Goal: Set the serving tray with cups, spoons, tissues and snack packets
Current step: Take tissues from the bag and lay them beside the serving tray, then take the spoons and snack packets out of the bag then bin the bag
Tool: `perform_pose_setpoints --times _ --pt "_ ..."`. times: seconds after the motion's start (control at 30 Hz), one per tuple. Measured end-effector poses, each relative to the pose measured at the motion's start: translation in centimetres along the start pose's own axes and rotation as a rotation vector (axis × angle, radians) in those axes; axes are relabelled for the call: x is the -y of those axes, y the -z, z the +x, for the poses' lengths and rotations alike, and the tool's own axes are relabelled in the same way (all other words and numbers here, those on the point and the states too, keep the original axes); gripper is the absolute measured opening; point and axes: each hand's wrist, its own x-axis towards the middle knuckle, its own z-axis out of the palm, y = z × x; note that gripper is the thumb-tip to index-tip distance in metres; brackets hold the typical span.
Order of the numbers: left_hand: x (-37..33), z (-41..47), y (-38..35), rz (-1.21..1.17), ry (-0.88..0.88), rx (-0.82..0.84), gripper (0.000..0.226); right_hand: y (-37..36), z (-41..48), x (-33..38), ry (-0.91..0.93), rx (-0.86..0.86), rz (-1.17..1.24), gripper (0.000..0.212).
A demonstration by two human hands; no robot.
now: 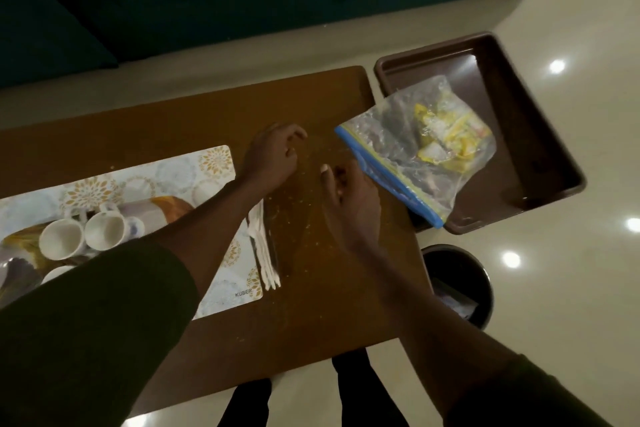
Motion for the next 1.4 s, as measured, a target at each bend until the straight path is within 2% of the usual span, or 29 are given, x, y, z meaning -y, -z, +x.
perform_pose_setpoints --times 0.13,0.23,0.37,0.47,0.57,0.63,0.73,0.83,0.93,1.03,1.13,1.17,1.3,1.37,1.4 --pt "-4.0 1.1 -3.0 -0.219 0.11 0.049 0.035 3.8 3.0 -3.4 -0.019 -0.032 -0.009 0.008" --pt "-6.4 1.2 -6.0 -0.446 0.338 0.107 0.038 6.9 4.9 -6.3 0.022 -0.023 -0.107 0.018" --pt "-9.0 0.8 -9.8 -0.822 0.643 0.168 0.066 9.5 6.8 -9.4 0.026 0.062 -0.247 0.033" --pt "-10.2 0.6 -11.8 -0.979 0.74 0.14 0.076 10.0 7.1 -10.6 0.025 0.144 -0.3 0.047" --pt "-11.0 0.9 -12.7 -1.044 0.78 0.104 0.068 10.0 7.2 -11.4 0.057 0.187 -0.301 0.058" --pt "-11.1 1.2 -12.9 -1.044 0.761 0.099 0.054 9.8 7.3 -11.7 0.064 0.194 -0.305 0.065" --pt "-11.4 1.6 -12.5 -1.072 0.679 0.157 0.018 10.0 7.4 -11.7 0.073 0.19 -0.275 0.067" --pt "-13.0 2.0 -11.3 -1.1 0.514 0.265 0.008 11.2 8.0 -10.9 0.104 0.175 -0.197 0.051" --pt "-16.0 2.8 -9.6 -1.153 0.371 0.378 0.003 13.7 8.6 -8.6 0.144 0.011 -0.172 0.027" --pt "-19.8 3.4 -6.1 -1.246 0.208 0.476 0.019 17.5 9.7 -4.9 0.175 -0.127 -0.065 0.027" --pt "-21.8 3.2 -1.6 -1.303 0.111 0.464 0.066 21.1 10.5 0.0 0.24 -0.125 0.057 0.032" --pt "-21.9 2.9 -0.3 -1.311 0.075 0.471 0.073 21.6 10.5 1.5 0.242 -0.118 0.074 0.03" --pt "-18.7 1.4 3.1 -1.275 0.062 0.465 0.058 19.4 9.6 5.1 0.173 0.046 0.088 0.021" --pt "-15.5 0.0 3.2 -1.176 0.174 0.394 0.064 17.0 8.4 5.4 0.078 0.231 0.176 0.022" --pt "-13.8 -0.8 2.9 -1.136 0.239 0.368 0.058 15.8 7.7 5.1 0.026 0.335 0.225 0.023"
